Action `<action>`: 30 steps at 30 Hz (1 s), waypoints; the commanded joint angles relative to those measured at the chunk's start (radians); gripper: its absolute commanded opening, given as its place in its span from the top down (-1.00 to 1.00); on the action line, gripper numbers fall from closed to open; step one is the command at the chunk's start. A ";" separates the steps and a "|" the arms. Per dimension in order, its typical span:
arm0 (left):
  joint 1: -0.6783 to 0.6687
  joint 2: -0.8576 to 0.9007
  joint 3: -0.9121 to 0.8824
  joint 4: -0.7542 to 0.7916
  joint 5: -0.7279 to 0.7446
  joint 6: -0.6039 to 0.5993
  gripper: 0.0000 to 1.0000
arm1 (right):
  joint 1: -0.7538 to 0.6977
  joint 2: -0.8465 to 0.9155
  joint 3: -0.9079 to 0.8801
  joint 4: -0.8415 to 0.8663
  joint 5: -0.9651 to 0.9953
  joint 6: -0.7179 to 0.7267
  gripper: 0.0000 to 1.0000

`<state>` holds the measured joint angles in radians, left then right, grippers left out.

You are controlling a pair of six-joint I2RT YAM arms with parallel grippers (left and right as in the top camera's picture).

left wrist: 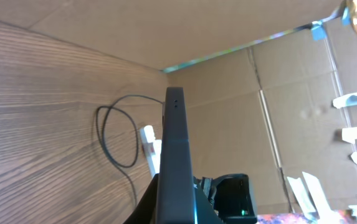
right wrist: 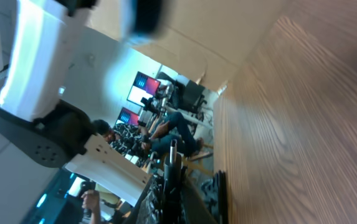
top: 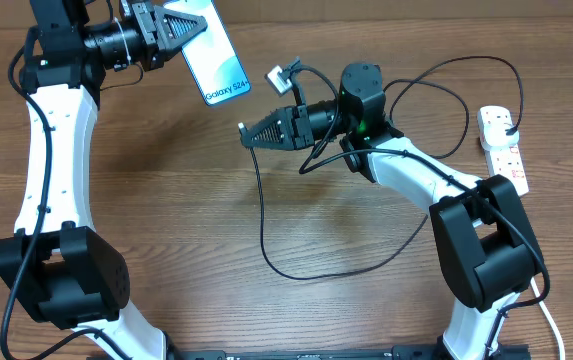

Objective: Plug charger to phone and switch on socket
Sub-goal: 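Lift the plug with the right gripper toward the phone's bottom port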

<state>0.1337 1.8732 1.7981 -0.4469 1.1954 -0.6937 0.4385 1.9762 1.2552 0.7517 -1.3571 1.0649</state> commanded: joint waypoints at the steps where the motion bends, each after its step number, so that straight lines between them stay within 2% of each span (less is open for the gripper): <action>1: 0.010 0.003 0.004 0.040 0.063 -0.087 0.91 | -0.007 0.000 0.008 0.075 0.037 0.187 0.92; 15: 0.010 0.003 0.004 0.068 0.088 -0.115 0.91 | -0.018 0.000 0.008 0.266 0.136 0.359 0.92; 30: -0.024 0.003 0.004 0.116 0.088 -0.115 0.91 | -0.017 0.000 0.008 0.344 0.137 0.375 0.92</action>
<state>0.1280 1.8744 1.7973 -0.3428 1.2461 -0.7876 0.4259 1.9762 1.2549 1.0851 -1.2301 1.4330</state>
